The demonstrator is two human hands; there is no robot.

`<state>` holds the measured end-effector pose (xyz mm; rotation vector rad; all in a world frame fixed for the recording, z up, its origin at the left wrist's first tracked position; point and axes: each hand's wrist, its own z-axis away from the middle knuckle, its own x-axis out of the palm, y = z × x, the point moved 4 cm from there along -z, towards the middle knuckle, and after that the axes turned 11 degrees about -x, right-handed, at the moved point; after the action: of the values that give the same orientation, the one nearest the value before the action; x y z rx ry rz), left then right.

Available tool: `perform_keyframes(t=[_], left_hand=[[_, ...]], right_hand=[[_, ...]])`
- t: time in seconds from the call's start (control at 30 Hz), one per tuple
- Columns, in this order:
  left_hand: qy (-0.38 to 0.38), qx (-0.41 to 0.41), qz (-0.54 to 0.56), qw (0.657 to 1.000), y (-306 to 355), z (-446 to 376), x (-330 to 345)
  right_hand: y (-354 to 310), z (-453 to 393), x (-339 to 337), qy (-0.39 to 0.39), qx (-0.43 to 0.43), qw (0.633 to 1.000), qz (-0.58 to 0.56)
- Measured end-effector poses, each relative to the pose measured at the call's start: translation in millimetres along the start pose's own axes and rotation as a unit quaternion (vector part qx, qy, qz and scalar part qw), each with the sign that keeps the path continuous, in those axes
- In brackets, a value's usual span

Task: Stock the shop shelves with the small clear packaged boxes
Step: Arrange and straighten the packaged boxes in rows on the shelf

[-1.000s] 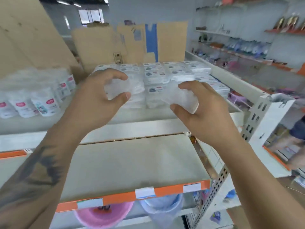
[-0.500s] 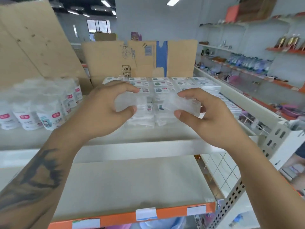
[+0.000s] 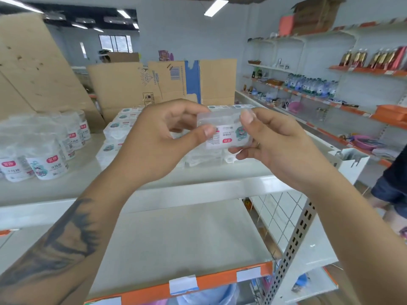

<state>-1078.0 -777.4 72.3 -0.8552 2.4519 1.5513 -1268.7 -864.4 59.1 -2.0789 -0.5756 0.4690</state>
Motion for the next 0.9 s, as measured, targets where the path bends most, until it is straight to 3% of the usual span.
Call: perform_keyframes(t=[0.13,0.37,0.53,0.73,0.9], left_hand=[[0.008,-0.064,0.099,0.993,-1.9,0.3,12.4],[-0.015,-0.153,0.218,0.964,-7.2,10.6,39.0],[-0.088,-0.147,0.141,0.975,-0.3,21.6,54.0],[-0.105,-0.055,0.115,0.986,5.7,19.0,48.4],[-0.142,0.016,-0.036,0.989,12.3,19.6,54.3]], right_hand=[[3.6,13.1,0.8,0.026,0.012,0.994,-0.103],[10.7,29.8,-0.1,0.097,0.034,0.978,-0.184],[5.1,40.1,-17.8,0.161,0.029,0.969,-0.185],[-4.5,45.3,-44.1,0.081,0.013,0.993,-0.08],[-13.9,48.2,-49.8,-0.023,0.016,1.0,-0.008]])
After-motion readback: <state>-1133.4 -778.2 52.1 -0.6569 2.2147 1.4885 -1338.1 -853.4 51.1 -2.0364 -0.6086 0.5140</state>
